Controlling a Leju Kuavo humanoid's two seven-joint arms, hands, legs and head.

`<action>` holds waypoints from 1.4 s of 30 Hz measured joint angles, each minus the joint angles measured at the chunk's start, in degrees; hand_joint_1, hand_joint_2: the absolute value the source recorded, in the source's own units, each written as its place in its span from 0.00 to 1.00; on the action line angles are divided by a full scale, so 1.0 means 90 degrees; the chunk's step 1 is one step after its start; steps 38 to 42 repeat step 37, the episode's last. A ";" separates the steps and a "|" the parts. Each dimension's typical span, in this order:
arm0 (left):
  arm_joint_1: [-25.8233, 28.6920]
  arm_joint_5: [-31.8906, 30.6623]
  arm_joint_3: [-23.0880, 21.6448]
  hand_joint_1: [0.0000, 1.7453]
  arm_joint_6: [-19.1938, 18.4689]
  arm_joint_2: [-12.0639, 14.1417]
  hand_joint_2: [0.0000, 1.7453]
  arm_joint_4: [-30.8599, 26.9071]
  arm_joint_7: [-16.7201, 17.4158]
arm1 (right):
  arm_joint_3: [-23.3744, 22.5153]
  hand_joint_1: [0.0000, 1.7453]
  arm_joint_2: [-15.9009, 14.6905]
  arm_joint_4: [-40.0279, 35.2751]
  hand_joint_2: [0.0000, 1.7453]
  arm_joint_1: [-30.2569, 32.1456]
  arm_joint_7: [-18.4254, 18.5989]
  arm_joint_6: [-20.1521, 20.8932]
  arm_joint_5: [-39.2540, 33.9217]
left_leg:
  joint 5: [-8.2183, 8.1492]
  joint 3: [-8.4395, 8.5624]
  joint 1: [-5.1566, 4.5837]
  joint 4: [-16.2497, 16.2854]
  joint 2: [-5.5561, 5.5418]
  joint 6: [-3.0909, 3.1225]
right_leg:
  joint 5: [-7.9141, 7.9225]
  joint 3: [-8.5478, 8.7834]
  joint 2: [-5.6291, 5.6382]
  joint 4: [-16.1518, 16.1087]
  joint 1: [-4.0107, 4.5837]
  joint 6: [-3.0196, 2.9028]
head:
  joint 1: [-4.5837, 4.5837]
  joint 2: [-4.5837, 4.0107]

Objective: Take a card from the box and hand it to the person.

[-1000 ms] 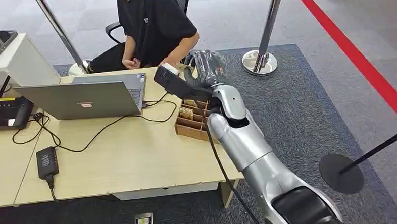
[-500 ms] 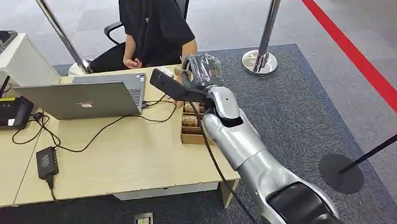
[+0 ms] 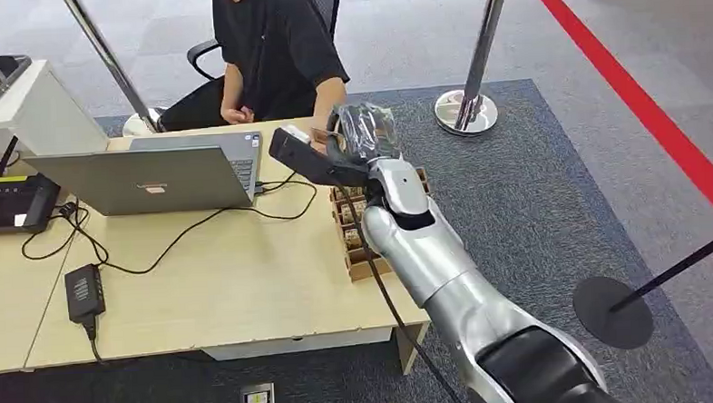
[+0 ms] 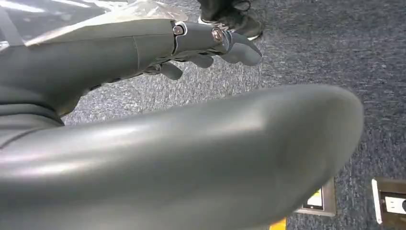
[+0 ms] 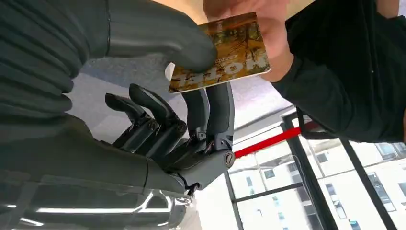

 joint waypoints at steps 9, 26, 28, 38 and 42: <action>-0.0041 -0.0022 0.0000 0.00 -0.0027 0.0000 0.00 0.0000 0.0000 | -0.0010 0.97 -0.0002 0.0041 1.00 -0.0024 0.0005 0.0012 0.0078 | 0.0000 -0.0001 0.0000 0.0000 0.0000 0.0000 | 0.0000 -0.0001 0.0000 0.0000 0.0000 0.0000 | 0.0000 0.0000; -0.0066 -0.0066 0.0005 0.00 -0.0051 -0.0002 0.00 0.0000 -0.0024 | -0.0114 0.00 -0.0046 0.0090 0.00 0.0000 0.0209 -0.0059 0.0447 | 0.0000 -0.0002 0.0000 0.0001 0.0000 0.0000 | 0.0000 -0.0003 0.0000 0.0000 0.0000 0.0000 | 0.0000 0.0000; -0.0064 -0.0066 0.0007 0.00 -0.0051 -0.0005 0.00 0.0000 -0.0029 | -0.0158 0.00 -0.0066 0.0078 0.00 0.0021 0.0206 -0.0090 0.0457 | 0.0000 -0.0002 0.0000 0.0001 0.0000 0.0000 | 0.0000 -0.0003 0.0000 0.0000 0.0000 0.0000 | 0.0000 0.0000; -0.0016 0.0051 0.0083 0.00 -0.0002 -0.0032 0.00 0.0000 -0.0163 | -0.0532 0.00 -0.0379 -0.0552 0.00 0.0583 0.0182 -0.1213 0.0525 | -0.0001 -0.0004 0.0000 0.0001 -0.0004 0.0001 | 0.0000 -0.0003 0.0000 -0.0005 0.0000 0.0000 | 0.0000 0.0000; -0.0016 0.0051 0.0083 0.00 -0.0002 -0.0032 0.00 0.0000 -0.0163 | -0.0532 0.00 -0.0379 -0.0552 0.00 0.0583 0.0182 -0.1213 0.0525 | -0.0001 -0.0004 0.0000 0.0001 -0.0004 0.0001 | 0.0000 -0.0003 0.0000 -0.0005 0.0000 0.0000 | 0.0000 0.0000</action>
